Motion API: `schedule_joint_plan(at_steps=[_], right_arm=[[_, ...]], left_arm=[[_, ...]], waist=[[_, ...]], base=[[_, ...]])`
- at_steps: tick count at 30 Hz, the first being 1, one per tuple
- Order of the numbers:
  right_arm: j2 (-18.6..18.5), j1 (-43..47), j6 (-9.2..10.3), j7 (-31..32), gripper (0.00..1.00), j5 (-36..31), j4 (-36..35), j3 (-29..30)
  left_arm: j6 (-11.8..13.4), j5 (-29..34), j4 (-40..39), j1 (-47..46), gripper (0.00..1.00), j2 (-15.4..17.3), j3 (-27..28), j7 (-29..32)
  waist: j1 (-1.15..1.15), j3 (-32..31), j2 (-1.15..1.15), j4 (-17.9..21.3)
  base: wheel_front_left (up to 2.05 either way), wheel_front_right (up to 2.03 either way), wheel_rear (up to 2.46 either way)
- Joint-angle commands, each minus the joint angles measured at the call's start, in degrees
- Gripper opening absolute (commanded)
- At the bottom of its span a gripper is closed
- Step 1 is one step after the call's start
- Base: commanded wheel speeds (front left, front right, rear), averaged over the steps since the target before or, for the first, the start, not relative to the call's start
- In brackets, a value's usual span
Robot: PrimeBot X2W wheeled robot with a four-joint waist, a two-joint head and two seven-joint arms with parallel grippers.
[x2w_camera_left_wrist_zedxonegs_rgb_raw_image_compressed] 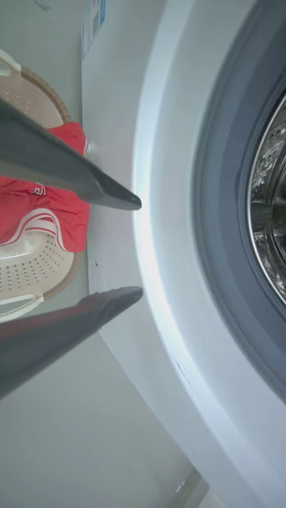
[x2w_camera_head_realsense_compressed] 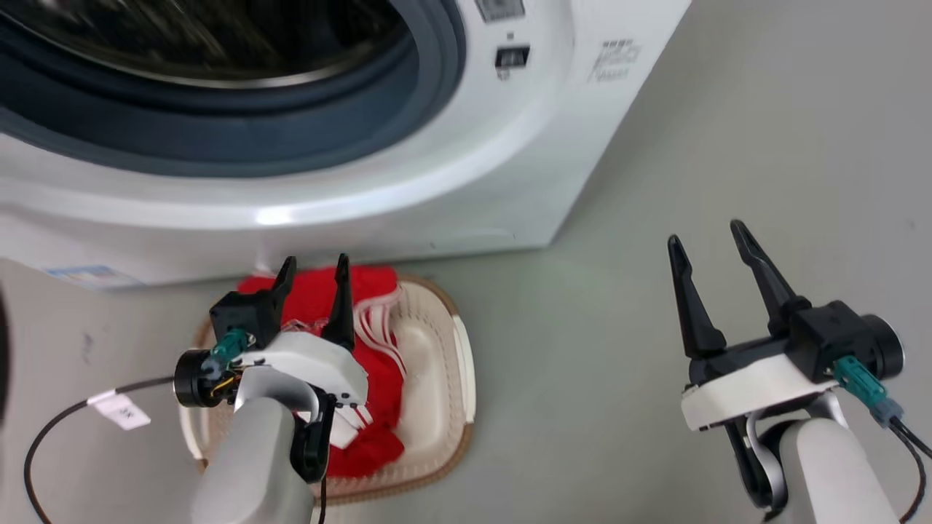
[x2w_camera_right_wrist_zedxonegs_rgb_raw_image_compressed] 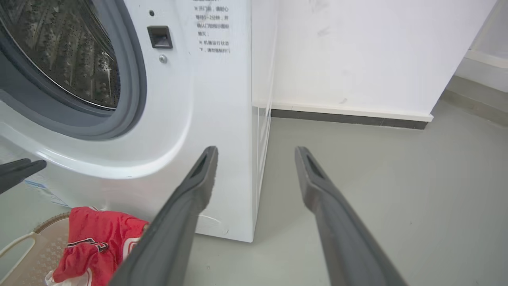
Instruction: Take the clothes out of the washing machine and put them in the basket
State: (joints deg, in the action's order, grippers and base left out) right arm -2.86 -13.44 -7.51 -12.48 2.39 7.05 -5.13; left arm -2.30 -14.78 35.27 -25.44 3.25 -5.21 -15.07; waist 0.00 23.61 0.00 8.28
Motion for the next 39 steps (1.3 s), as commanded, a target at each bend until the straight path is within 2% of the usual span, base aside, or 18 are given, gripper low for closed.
schedule_joint_plan(at_steps=[1, 9, 15, 25, 39], right_arm=[[0.0, 0.9, 0.04, 0.3, 1.0, -0.4, -0.6, 0.2], [0.0, 4.7, 0.04, 2.3, 1.0, -1.1, -4.1, 1.8], [0.0, 8.1, 0.04, 4.2, 1.0, -0.3, -6.8, 3.3], [0.0, 12.9, 0.04, 6.5, 1.0, 0.4, -8.5, 2.8], [0.0, 14.4, 0.04, 7.7, 1.0, 0.3, -9.8, 2.1]], left_arm=[[0.0, 0.5, -1.7, 1.6, 1.0, -0.1, 0.2, -0.1], [1.4, 4.8, -20.8, 8.9, 1.0, -0.4, 0.5, -0.1], [2.3, 8.2, -28.5, 14.6, 1.0, 0.1, 0.3, -0.1], [3.9, 9.9, -30.6, 22.6, 1.0, 1.9, 0.6, 0.2], [4.4, 8.0, -31.2, 24.9, 1.0, 2.1, 0.8, 2.2]], waist=[[0.0, -5.8, 0.0, -2.4], [0.0, -12.5, 0.0, -3.7], [0.0, -17.3, 0.0, -4.3], [0.0, -22.8, 0.0, -5.0], [0.0, -23.4, 0.0, -6.0]], base=[[0.0, 0.0, 0.0], [0.0, 0.0, 0.0], [0.0, 0.0, 0.0], [0.0, 0.0, 0.0], [0.0, 0.0, 0.0]])
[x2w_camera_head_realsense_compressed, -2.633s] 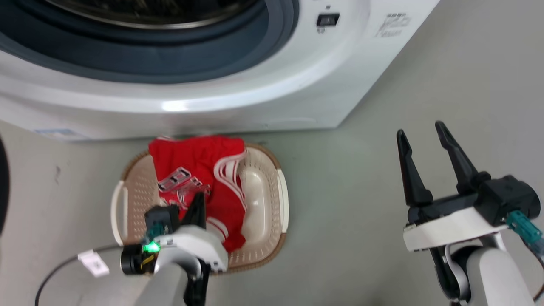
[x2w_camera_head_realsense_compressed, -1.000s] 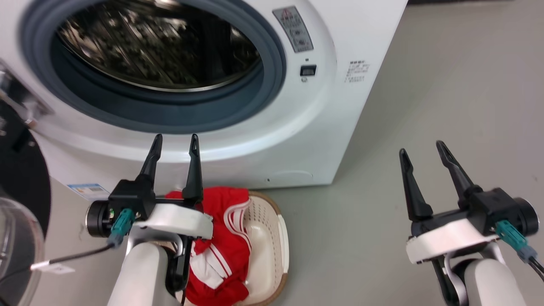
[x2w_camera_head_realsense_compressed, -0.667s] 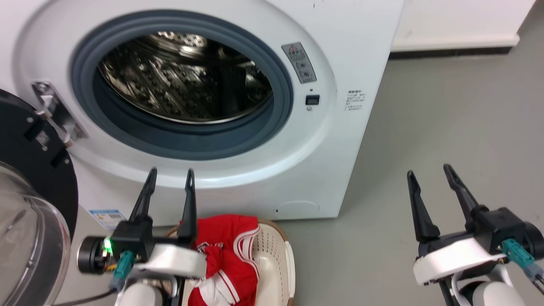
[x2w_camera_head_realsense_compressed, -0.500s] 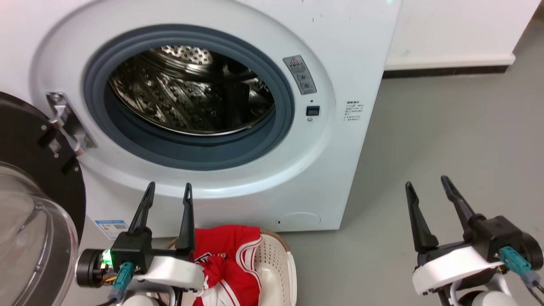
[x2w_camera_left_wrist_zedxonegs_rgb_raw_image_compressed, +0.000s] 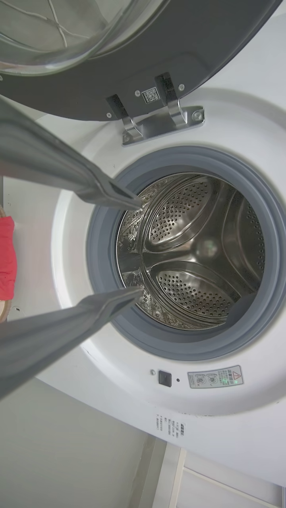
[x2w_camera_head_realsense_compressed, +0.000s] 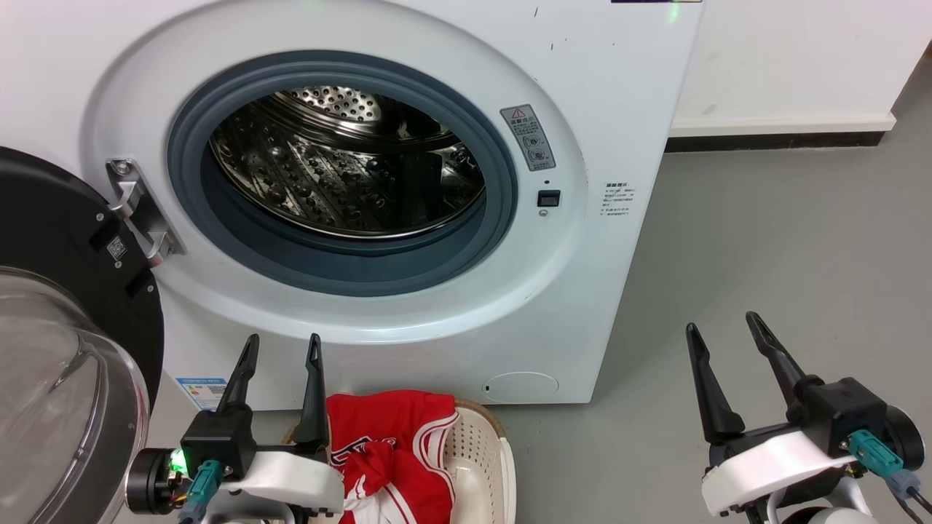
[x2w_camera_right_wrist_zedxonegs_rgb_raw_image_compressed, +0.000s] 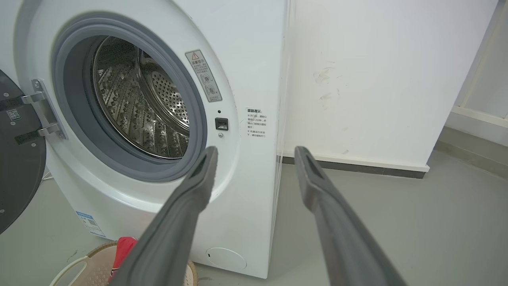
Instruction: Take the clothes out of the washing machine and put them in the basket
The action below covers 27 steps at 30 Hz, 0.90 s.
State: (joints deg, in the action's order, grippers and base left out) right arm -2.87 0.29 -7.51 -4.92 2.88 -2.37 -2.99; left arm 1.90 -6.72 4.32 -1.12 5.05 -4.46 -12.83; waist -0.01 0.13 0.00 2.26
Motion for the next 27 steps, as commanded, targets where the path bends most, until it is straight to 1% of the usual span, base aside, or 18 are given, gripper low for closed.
schedule_joint_plan(at_steps=[1, 7, 8, 11, 19, 20, 25, 27], right_arm=[[0.0, 0.6, 0.04, 0.2, 1.0, -0.2, -0.4, 0.0], [0.0, 0.3, 0.04, 0.1, 1.0, 0.0, -0.4, 0.0], [0.0, 0.0, 0.0, 0.2, 0.0, 0.0, -0.2, 0.0], [0.0, 0.5, 0.0, 0.0, 0.0, 1.0, 0.6, -0.3], [-0.7, -0.3, 0.0, 0.7, 0.0, 12.0, 2.2, 0.1], [-0.9, -0.6, 0.0, 0.9, 0.0, 14.5, 2.7, 0.2], [-1.2, -1.2, 0.0, 1.3, 0.0, 20.4, 3.8, 0.4], [-1.2, -1.4, 0.01, 1.4, 0.0, 21.5, 4.0, 0.4]], left_arm=[[0.2, -0.1, -0.3, 0.5, 1.0, 0.3, 0.0, 0.0], [0.3, -0.2, -0.3, -0.1, 1.0, 0.6, -0.3, -0.1], [0.3, -0.1, -0.1, 0.0, 0.0, 0.4, -0.4, 0.0], [0.1, -1.1, 1.1, -0.1, 0.0, 0.1, -0.1, 0.5], [-0.9, -10.7, 2.2, -0.9, 0.0, -0.1, 1.3, 2.8], [-1.2, -12.9, 2.4, -0.9, 0.0, -0.2, 1.5, 3.2], [-1.8, -18.2, 2.8, -1.2, 0.0, -0.3, 2.1, 4.3], [-1.9, -19.2, 2.9, -1.3, 0.0, -0.3, 2.3, 4.5]], waist=[[0.01, 0.2, 0.0, 0.0], [0.01, 0.6, 0.0, 0.0], [0.01, 0.7, 0.0, 0.0], [0.01, 0.7, 0.0, 0.0], [0.01, 0.7, 0.0, -0.2], [0.01, 0.6, 0.0, -0.2], [0.01, 0.6, 0.0, -0.3], [0.01, 0.6, 0.0, -0.3]], base=[[0.0, 0.0, 0.0], [0.0, 0.0, 0.0], [0.0, 0.0, 0.0], [0.0, 0.0, 0.0], [0.0, 0.0, 0.0], [0.0, 0.0, 0.0], [0.0, 0.0, 0.0], [0.0, 0.0, 0.0]])
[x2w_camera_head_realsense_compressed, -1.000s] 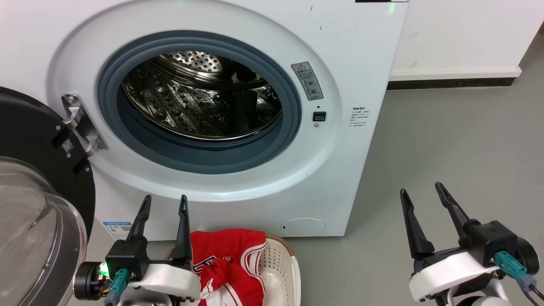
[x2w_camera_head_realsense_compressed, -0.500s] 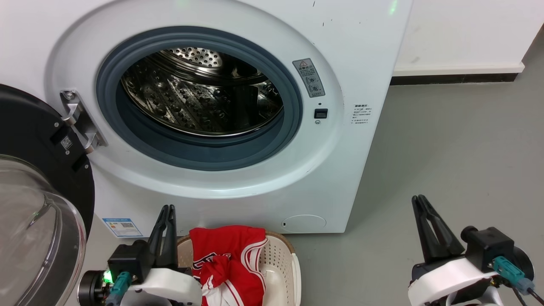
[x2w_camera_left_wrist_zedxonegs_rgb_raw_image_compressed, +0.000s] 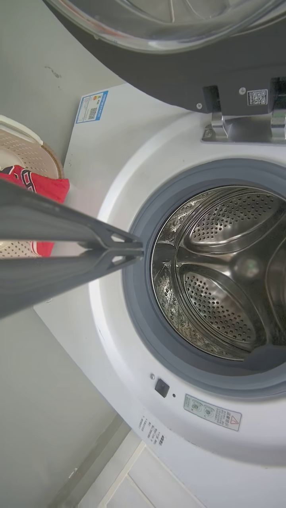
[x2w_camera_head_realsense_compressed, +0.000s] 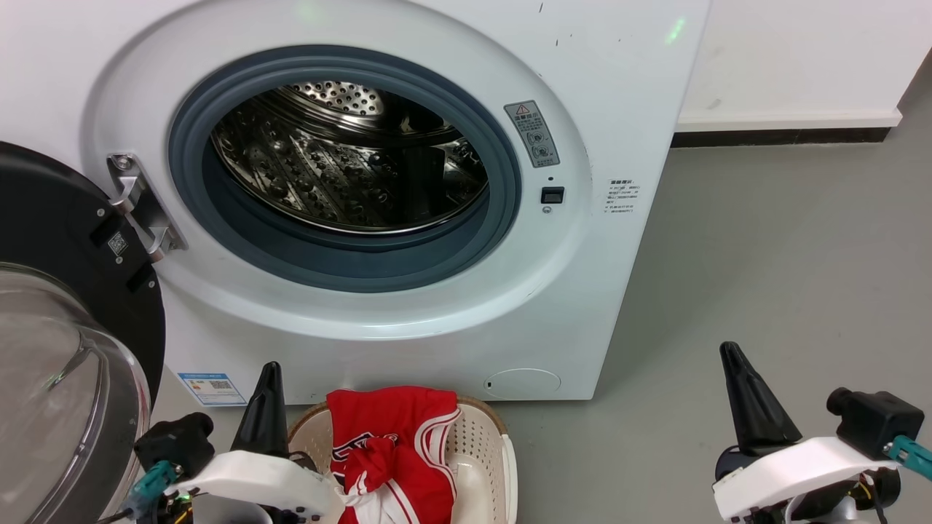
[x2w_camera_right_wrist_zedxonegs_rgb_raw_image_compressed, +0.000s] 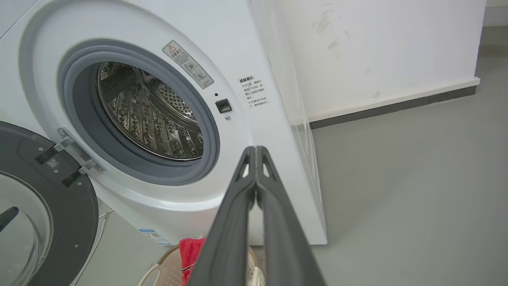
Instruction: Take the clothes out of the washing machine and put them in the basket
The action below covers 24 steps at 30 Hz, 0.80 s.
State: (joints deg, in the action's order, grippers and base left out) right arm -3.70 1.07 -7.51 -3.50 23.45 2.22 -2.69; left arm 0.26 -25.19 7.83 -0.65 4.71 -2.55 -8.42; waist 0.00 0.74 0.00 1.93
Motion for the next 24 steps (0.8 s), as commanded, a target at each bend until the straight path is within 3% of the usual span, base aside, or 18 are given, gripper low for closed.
schedule_joint_plan(at_steps=[1, 24], right_arm=[[-0.5, -2.2, 0.01, 0.0, 0.0, 2.0, -0.4, 0.2], [-1.2, -3.9, 0.01, 1.9, 0.0, 24.0, 3.2, 1.4]], left_arm=[[-0.4, -1.7, -0.6, -1.8, 0.0, 0.0, 0.5, 0.3], [-2.7, -22.0, 1.4, -3.1, 0.0, -0.6, 3.1, 4.8]], waist=[[0.0, 0.0, 0.0, 0.0], [0.0, -0.1, 0.0, -0.4]], base=[[0.0, 0.0, 0.0], [0.0, 0.0, 0.0]])
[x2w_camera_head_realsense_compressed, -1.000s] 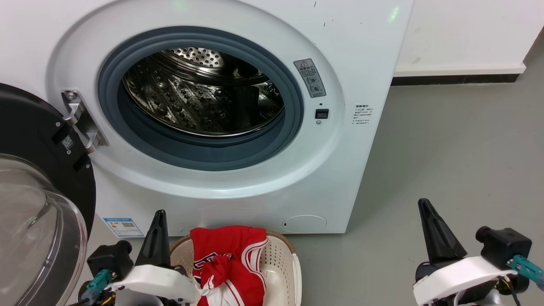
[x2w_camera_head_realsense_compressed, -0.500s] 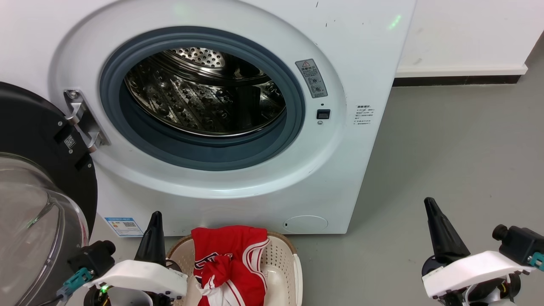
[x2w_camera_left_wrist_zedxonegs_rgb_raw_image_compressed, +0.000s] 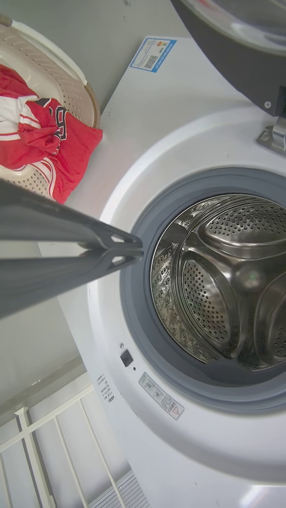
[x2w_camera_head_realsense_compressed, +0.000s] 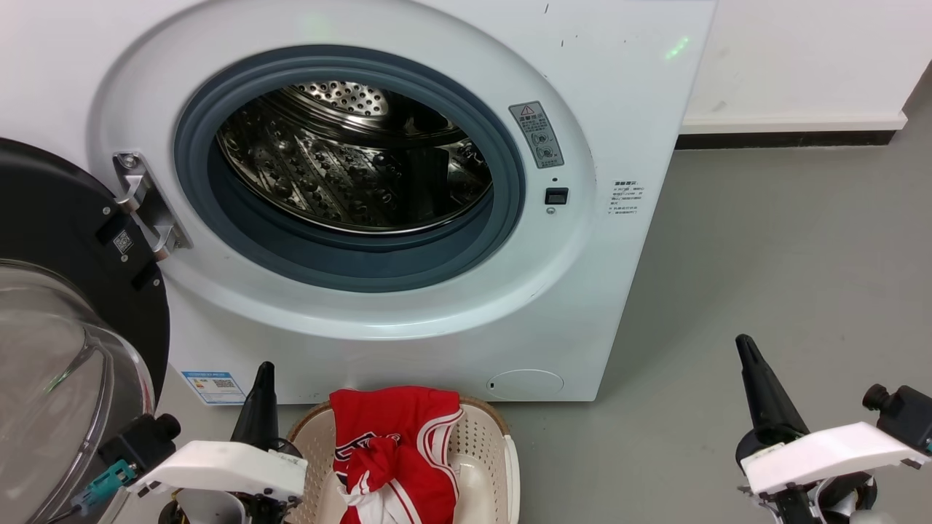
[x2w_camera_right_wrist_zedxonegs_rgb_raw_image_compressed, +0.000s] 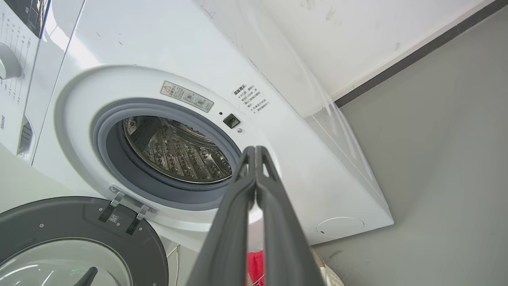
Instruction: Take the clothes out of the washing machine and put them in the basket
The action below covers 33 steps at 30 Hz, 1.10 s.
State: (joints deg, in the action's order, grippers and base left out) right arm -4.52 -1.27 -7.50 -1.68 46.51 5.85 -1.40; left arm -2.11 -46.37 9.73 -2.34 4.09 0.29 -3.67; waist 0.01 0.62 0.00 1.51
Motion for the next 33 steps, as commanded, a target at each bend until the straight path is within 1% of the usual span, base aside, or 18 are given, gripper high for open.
schedule_joint_plan(at_steps=[1, 18, 31, 33], right_arm=[[-0.4, -1.6, 0.0, 0.1, 0.0, 1.7, -0.3, 0.2], [-0.6, -2.6, 0.0, 1.6, 0.0, 14.5, 2.0, 1.4], [-0.6, -3.2, 0.0, 2.7, 0.0, 22.7, 3.4, 2.3], [-0.6, -3.4, 0.0, 3.0, 0.0, 25.1, 3.9, 2.5]], left_arm=[[-0.4, -1.6, -0.4, -1.5, 0.0, 0.0, 0.4, 0.2], [-1.8, -13.5, 0.9, -2.3, 0.0, -0.3, 2.0, 3.0], [-2.7, -21.5, 1.7, -2.8, 0.0, -0.5, 3.1, 4.8], [-3.0, -23.8, 2.0, -3.0, 0.0, -0.6, 3.4, 5.3]], waist=[[0.0, 0.0, 0.0, 0.0], [0.0, -0.1, 0.0, -0.3], [0.0, -0.2, 0.0, -0.6], [0.0, -0.2, 0.0, -0.6]], base=[[0.0, 0.0, 0.0], [0.0, 0.0, 0.0], [0.0, 0.0, 0.0], [0.0, 0.0, 0.0]])
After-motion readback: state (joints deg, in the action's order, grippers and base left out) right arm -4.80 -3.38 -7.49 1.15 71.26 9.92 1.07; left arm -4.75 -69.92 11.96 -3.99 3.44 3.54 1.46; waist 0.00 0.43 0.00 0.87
